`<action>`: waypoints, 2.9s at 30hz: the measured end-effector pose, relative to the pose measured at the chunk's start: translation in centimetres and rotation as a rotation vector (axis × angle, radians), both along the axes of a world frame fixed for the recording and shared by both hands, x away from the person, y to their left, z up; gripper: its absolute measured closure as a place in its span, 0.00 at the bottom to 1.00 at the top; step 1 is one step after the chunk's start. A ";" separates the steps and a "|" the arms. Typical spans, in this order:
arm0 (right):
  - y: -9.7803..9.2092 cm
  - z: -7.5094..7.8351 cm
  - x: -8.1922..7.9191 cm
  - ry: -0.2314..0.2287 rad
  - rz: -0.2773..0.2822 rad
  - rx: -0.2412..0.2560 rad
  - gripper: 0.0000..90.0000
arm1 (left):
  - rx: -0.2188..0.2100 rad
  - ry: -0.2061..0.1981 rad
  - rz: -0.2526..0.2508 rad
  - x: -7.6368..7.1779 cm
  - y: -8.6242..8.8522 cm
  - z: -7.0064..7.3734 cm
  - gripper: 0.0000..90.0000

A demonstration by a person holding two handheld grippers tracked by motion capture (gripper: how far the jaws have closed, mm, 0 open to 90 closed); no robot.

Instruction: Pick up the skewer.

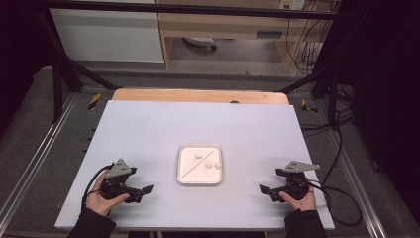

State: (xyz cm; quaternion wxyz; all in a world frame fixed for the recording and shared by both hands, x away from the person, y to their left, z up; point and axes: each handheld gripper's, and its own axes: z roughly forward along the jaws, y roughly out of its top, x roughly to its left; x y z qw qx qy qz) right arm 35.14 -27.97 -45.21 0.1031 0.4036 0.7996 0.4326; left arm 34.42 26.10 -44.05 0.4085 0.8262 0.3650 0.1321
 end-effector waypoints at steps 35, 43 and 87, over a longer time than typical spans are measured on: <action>0.0 0.1 -0.1 -0.004 0.007 -0.001 0.01 | 0.021 -0.009 -0.004 0.1 -1.8 1.6 0.08; 0.0 0.1 0.0 -0.004 0.007 -0.005 0.01 | 0.026 -0.014 -0.013 0.5 -2.9 2.5 0.08; 0.0 0.0 0.0 0.000 0.014 -0.007 0.01 | 0.158 0.041 -0.043 5.4 -14.8 1.8 0.31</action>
